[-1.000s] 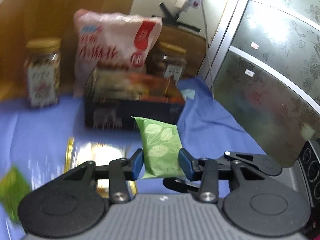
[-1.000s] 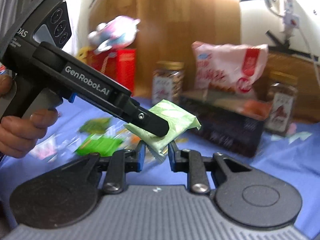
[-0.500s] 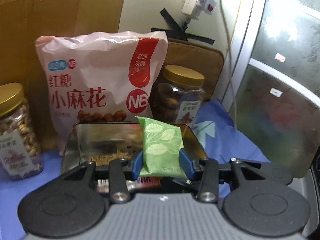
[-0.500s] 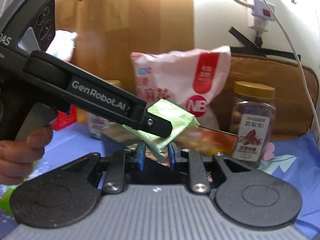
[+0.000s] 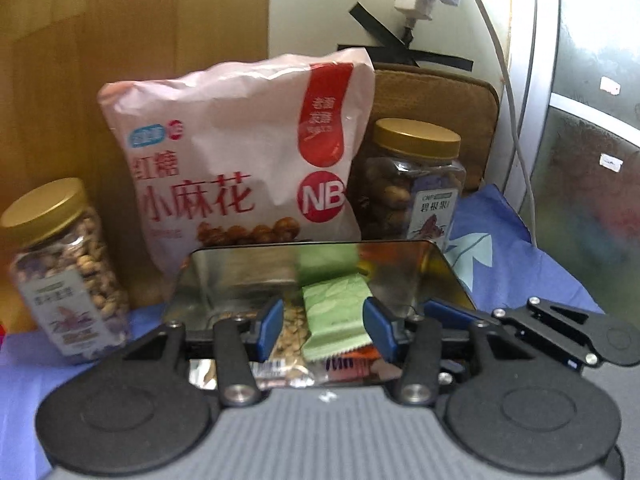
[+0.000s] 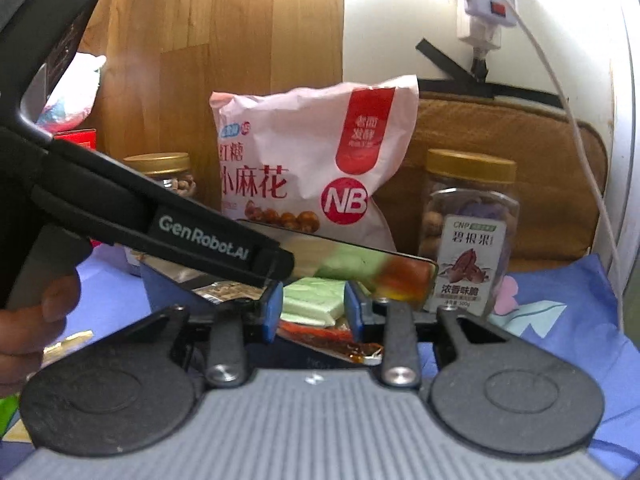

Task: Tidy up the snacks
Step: 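Withdraw the left tool from the tin back over the mooncake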

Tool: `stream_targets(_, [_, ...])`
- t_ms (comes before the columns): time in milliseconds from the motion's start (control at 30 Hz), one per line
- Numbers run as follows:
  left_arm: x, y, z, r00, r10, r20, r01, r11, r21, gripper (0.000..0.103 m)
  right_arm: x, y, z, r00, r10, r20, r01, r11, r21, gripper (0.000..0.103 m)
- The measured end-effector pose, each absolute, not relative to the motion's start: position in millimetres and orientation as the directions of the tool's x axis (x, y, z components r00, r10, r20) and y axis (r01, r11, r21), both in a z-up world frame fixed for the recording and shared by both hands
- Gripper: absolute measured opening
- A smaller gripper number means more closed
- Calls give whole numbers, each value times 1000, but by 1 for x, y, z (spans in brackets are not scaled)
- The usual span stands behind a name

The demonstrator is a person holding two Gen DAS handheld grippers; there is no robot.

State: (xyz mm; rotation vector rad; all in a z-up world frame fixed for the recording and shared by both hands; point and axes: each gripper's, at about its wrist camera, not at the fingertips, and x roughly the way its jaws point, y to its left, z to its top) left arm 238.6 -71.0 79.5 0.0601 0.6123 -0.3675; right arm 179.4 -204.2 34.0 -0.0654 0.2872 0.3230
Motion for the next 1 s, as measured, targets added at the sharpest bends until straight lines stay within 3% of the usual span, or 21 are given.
stream_targets(333, [180,-60,86,778,-222,-588,277,961,3,50,119,-208,31,904,326,-276,-318,945,74,44])
stream_targets(600, [130,-46,72,772,-177,-611,244,969,27,51,79,-208,11,879,340,-334,-293,939,182,44])
stream_targets(1000, [77,-22,33,742,-127,-659,198,980,34,53,52,-203,-9,861,318,-396,-244,943,226,46])
